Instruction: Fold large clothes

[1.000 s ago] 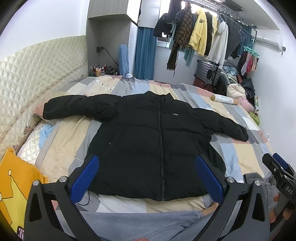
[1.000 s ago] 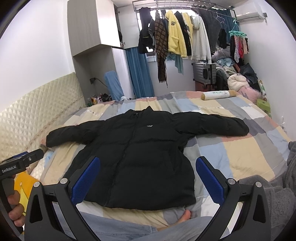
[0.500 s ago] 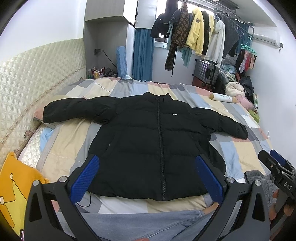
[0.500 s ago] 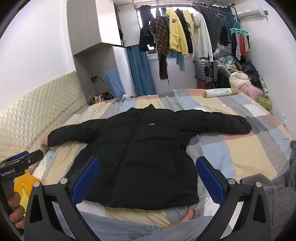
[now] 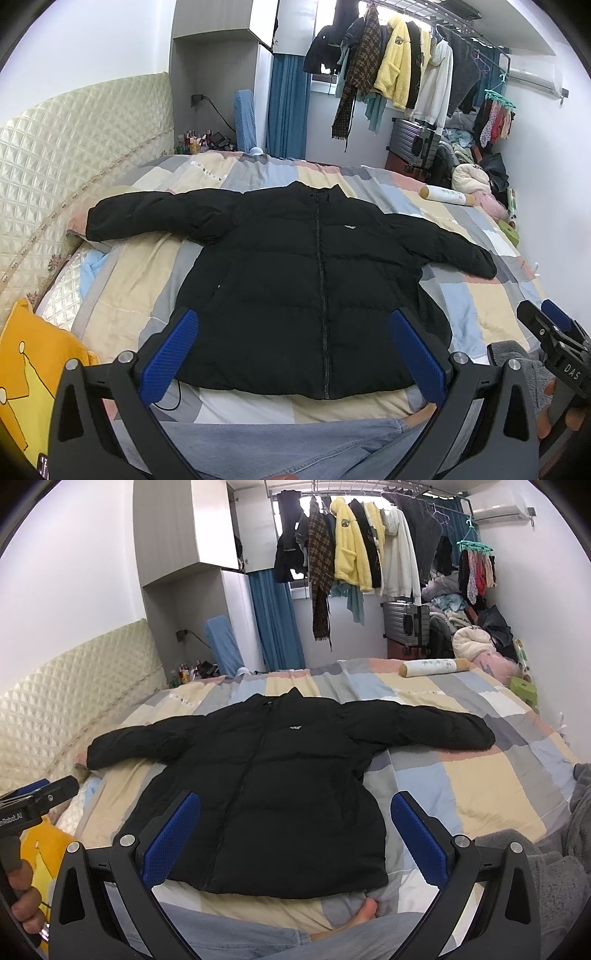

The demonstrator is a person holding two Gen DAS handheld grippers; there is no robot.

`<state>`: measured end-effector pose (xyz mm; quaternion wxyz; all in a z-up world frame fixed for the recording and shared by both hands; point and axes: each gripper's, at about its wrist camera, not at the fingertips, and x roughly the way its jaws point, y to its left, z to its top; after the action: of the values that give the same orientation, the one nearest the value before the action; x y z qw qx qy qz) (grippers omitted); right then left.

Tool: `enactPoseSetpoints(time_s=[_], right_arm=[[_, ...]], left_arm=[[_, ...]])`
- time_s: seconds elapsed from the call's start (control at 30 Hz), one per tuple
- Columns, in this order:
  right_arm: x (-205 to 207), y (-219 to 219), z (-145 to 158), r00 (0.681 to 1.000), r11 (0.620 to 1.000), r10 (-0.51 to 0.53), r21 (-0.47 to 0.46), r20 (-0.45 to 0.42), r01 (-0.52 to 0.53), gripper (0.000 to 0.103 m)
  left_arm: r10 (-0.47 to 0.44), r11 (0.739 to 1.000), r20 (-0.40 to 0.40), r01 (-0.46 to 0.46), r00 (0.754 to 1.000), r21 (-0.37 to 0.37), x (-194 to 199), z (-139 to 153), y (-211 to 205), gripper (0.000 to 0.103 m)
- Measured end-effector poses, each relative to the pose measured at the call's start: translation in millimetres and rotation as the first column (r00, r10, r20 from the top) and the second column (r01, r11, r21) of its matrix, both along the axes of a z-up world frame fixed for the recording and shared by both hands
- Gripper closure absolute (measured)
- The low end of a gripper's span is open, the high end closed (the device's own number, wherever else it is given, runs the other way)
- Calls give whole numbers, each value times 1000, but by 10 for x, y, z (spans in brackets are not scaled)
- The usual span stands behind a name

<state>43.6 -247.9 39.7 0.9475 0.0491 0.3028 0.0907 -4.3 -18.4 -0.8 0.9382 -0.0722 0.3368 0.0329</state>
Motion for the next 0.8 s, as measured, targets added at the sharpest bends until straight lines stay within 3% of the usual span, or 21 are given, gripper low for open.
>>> enactPoseSetpoints(time_s=[0.23, 0.57, 0.8], right_arm=[[45, -22, -38, 1000, 1000, -1, 20, -14, 1, 0], [105, -144, -78, 1000, 999, -22, 35, -19, 22, 0], [182, -253, -16, 998, 998, -42, 55, 44, 40, 0]], left_arm=[[-13, 999, -3, 13, 1000, -35, 30, -23, 17, 0], [-22, 999, 2, 22, 1000, -31, 96, 13, 10, 0], [-48, 999, 49, 49, 998, -19, 316, 142, 94, 0]])
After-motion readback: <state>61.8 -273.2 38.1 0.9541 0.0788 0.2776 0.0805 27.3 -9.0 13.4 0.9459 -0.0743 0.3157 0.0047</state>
